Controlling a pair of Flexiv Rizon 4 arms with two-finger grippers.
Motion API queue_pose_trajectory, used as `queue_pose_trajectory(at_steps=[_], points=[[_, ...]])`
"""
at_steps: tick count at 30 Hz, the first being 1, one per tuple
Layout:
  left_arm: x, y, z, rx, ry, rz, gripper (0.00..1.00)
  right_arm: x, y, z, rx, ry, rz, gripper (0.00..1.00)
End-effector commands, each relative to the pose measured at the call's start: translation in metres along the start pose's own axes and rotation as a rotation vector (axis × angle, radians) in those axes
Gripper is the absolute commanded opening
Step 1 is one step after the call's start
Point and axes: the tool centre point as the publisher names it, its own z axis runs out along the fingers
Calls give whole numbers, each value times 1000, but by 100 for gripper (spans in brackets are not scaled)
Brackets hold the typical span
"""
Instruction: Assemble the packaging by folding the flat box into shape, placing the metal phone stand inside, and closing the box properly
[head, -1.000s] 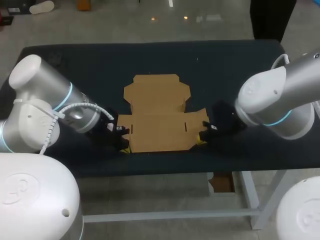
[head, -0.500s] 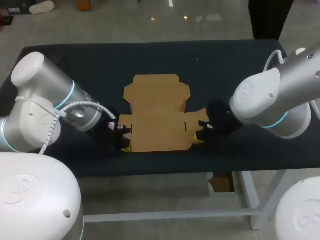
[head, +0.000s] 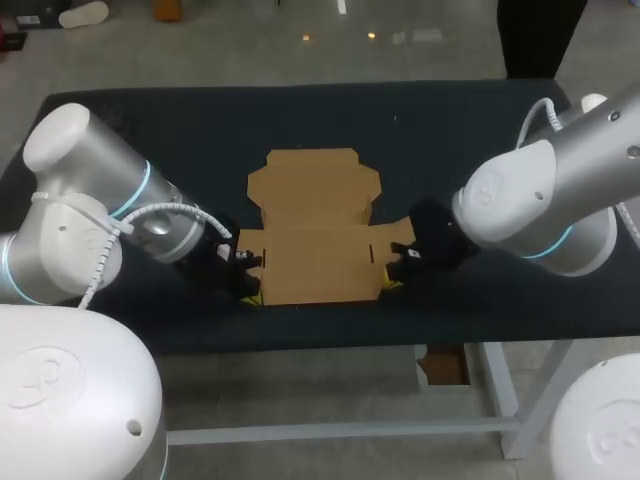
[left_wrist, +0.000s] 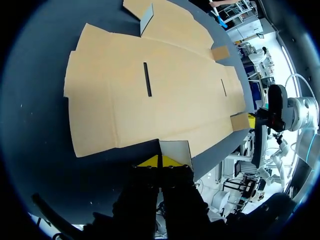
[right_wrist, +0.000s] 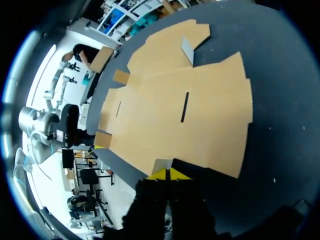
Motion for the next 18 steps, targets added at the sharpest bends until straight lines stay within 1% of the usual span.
queue_pose_trajectory(at_steps=[1,11,18], points=[[2,1,-2,4,-12,-3,0,0,1,2,3,-4,0,0],[2,0,-12,29,-26,-4,0,-2,1,2,8,-6,3,0],[9,0,-15,42,-24,16,0,-1,2,2,10,-7,2,0]])
